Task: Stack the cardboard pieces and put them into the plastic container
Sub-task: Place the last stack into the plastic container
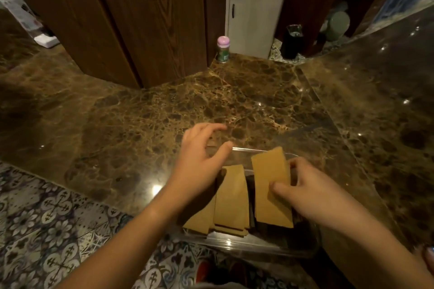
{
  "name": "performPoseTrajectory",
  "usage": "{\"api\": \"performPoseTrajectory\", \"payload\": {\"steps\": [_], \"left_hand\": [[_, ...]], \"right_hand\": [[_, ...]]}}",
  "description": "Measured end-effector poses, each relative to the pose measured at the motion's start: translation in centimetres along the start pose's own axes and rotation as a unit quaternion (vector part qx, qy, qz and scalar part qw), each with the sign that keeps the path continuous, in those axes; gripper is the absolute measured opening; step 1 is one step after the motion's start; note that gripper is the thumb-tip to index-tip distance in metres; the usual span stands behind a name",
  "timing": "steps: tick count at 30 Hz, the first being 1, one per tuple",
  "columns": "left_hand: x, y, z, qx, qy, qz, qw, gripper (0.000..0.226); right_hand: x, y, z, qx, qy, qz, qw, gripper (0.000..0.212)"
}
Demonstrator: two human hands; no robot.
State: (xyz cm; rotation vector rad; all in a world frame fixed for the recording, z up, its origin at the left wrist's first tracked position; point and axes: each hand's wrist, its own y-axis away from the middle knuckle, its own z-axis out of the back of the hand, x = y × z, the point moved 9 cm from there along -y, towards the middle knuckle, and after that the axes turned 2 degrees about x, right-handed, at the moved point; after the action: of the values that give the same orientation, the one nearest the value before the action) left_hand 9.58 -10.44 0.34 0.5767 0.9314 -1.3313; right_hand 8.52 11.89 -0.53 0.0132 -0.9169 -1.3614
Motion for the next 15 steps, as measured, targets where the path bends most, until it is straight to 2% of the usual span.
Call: {"api": "performPoseTrajectory", "payload": {"steps": [3, 5, 7, 9, 12, 15], "left_hand": [[2.0, 0.7, 0.4, 0.036, -0.173, 0.011, 0.984, 0.054], [2.6, 1.0, -0.1, 0.084, -0.264, 0.018, 0.961, 0.063], [3.0, 1.3, -1.1, 0.142, -0.325, 0.011, 0.935, 0.071], [3.8, 1.7, -1.9, 0.187, -0.338, 0.021, 0.922, 0.087], [4.3, 2.0, -2.1, 0.197, -0.354, 0.033, 0.914, 0.112], [4.3, 1.8, -2.1, 0.189, -0.365, 0.034, 0.911, 0.117]], "right_hand": [[0.4, 0.0, -1.8, -0.014, 0.154, 0.01, 0.988, 0.033], [0.4, -0.5, -2.7, -0.015, 0.186, 0.002, 0.982, 0.03], [0.3, -0.9, -3.4, 0.004, 0.184, -0.024, 0.983, 0.03], [-0.2, -1.5, -3.9, 0.035, 0.165, -0.05, 0.984, 0.037], [-1.1, -2.3, -4.2, 0.071, 0.127, -0.073, 0.987, 0.05], [-1.4, -2.4, -4.8, 0.101, 0.056, -0.087, 0.989, 0.075]]}}
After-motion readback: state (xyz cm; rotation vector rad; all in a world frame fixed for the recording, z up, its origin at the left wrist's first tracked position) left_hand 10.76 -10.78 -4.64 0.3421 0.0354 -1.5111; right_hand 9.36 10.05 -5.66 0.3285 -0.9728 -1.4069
